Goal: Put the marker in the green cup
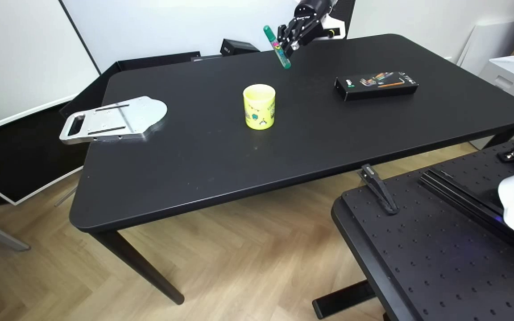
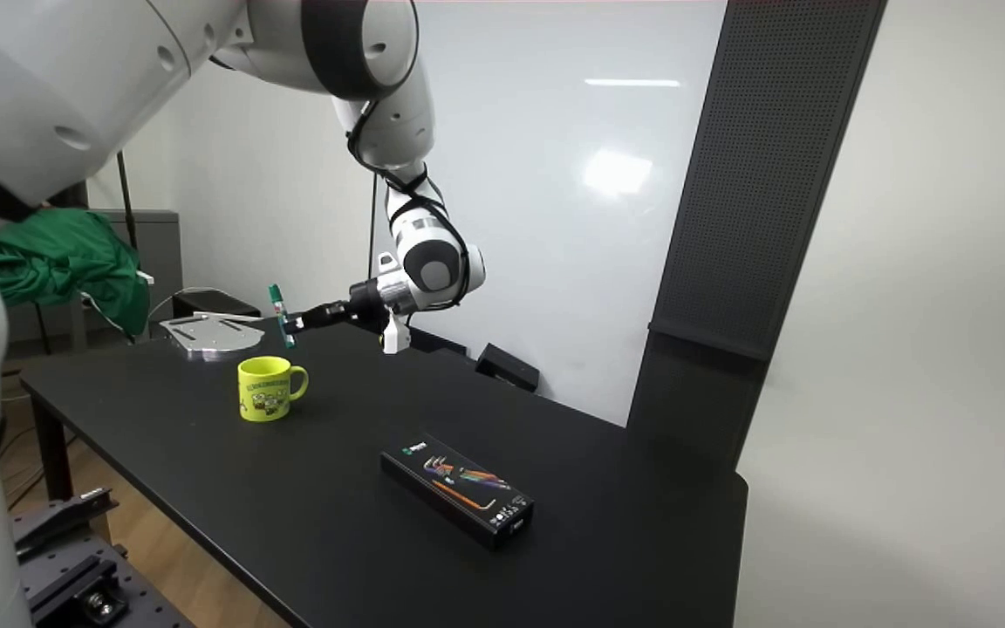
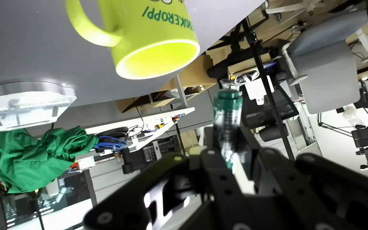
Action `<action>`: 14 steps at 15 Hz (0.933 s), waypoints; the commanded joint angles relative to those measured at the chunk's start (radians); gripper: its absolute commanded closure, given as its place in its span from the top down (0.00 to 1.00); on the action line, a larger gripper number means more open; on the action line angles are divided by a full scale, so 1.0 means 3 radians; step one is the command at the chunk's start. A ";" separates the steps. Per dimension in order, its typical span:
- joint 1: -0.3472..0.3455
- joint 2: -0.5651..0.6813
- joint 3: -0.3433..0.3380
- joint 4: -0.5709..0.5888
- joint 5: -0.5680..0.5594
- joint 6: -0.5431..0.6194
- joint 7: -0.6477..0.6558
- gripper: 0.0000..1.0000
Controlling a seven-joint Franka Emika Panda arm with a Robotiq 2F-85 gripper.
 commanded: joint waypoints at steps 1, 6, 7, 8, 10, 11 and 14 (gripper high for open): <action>0.0037 0.0003 -0.0061 0.0015 0.0023 -0.0024 -0.0010 0.21; 0.0029 0.0002 -0.0065 0.0015 0.0023 -0.0025 -0.0010 0.21; 0.0029 0.0002 -0.0065 0.0015 0.0023 -0.0025 -0.0010 0.21; 0.0029 0.0002 -0.0065 0.0015 0.0023 -0.0025 -0.0010 0.21; 0.0042 0.0023 -0.0065 0.0037 0.0006 -0.0023 -0.0015 0.05; 0.0052 0.0045 -0.0062 0.0059 0.0011 -0.0019 -0.0017 0.05; 0.0088 0.0113 -0.0042 0.0125 0.0002 -0.0020 -0.0048 0.05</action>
